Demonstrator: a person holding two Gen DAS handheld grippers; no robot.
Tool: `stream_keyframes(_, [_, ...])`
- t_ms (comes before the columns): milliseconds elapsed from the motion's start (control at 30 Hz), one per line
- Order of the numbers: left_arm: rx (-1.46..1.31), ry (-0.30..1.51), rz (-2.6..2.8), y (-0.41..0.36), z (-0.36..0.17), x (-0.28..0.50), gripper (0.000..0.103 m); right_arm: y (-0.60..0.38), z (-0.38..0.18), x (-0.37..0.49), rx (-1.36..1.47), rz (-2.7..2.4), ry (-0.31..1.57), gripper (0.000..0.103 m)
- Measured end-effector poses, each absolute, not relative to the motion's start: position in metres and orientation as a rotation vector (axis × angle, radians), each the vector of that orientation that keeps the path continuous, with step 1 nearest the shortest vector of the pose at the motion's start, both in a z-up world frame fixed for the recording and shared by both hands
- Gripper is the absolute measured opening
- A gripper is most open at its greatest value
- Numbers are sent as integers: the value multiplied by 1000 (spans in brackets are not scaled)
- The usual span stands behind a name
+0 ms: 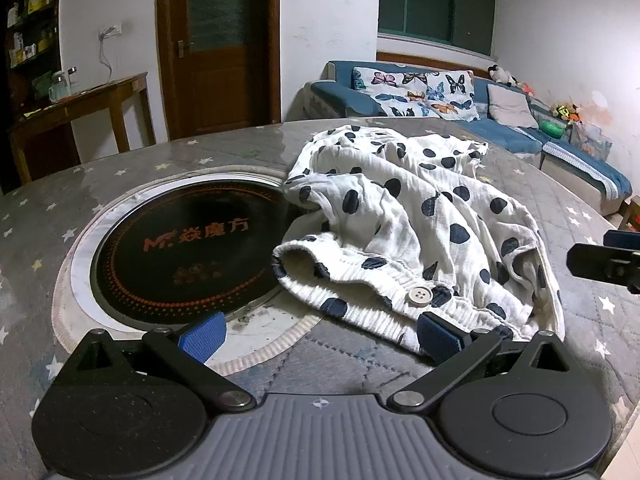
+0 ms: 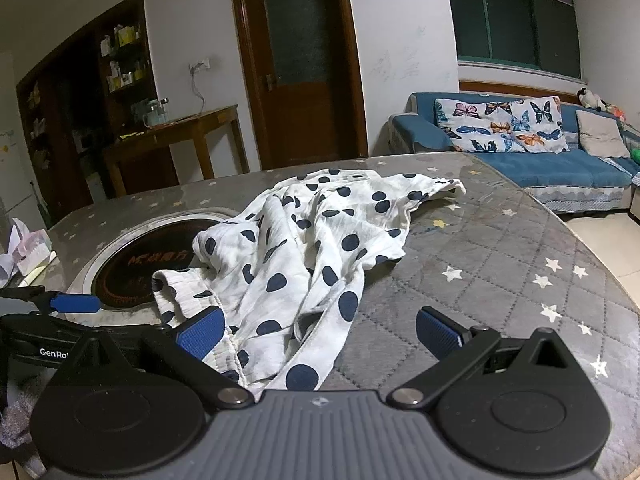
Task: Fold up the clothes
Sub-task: 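Move both grippers toward the crumpled polka-dot trousers at the waistband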
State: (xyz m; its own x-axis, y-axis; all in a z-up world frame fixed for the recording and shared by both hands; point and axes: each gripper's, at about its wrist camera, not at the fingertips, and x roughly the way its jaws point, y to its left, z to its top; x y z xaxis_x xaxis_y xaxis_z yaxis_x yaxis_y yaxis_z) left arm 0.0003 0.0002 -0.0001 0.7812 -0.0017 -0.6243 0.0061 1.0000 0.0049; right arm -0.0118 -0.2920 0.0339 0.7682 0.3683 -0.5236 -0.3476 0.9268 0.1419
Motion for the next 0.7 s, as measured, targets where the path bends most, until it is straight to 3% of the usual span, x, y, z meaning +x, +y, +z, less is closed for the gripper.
stream_keyframes(467, [40,644,5,4,5,16,103,-287,41,-1,40,402,579,102])
stream_keyframes(700, [45,650,36,9,9,27,103,-287,29,14,66,414,632,94])
